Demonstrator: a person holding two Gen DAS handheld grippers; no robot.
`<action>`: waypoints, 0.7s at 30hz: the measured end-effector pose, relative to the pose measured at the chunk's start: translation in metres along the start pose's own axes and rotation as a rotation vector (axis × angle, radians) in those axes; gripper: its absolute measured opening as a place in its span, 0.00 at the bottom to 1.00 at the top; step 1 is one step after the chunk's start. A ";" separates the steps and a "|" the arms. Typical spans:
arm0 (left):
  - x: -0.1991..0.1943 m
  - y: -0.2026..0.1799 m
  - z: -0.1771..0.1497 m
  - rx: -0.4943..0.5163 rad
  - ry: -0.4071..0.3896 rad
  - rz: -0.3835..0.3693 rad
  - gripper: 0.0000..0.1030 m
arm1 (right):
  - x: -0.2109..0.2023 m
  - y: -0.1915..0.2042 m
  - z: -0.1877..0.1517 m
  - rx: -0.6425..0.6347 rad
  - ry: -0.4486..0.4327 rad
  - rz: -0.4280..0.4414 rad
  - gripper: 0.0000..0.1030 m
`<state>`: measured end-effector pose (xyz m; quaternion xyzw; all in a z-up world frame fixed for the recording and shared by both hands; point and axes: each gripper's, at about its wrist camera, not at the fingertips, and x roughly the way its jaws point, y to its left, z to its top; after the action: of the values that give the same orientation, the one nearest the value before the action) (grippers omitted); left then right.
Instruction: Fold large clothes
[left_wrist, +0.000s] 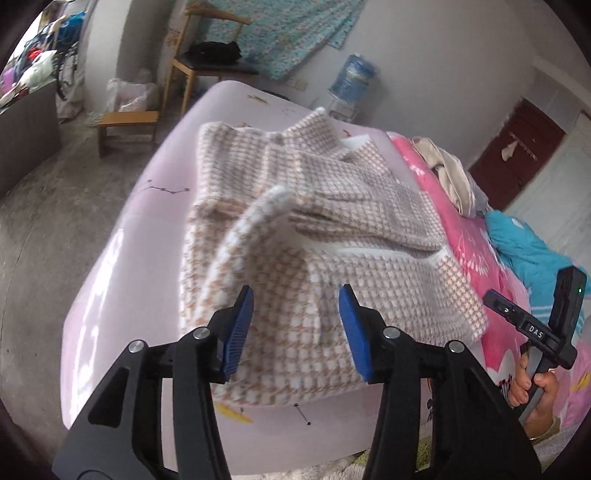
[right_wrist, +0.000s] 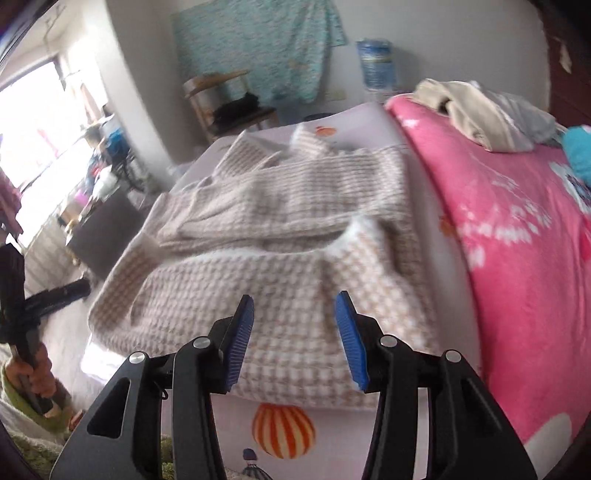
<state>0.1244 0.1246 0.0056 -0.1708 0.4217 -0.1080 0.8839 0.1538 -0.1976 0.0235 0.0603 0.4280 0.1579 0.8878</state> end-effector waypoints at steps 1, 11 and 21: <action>0.013 -0.005 0.001 0.018 0.026 0.004 0.45 | 0.014 0.005 -0.001 -0.019 0.031 0.023 0.44; 0.040 0.024 0.008 0.016 0.076 0.080 0.46 | 0.032 -0.024 0.008 -0.036 0.120 -0.043 0.46; 0.075 0.024 0.047 0.099 0.032 0.227 0.46 | 0.073 -0.090 0.043 0.058 0.116 -0.182 0.46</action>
<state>0.2094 0.1314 -0.0295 -0.0763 0.4464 -0.0307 0.8910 0.2506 -0.2573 -0.0254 0.0374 0.4867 0.0673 0.8702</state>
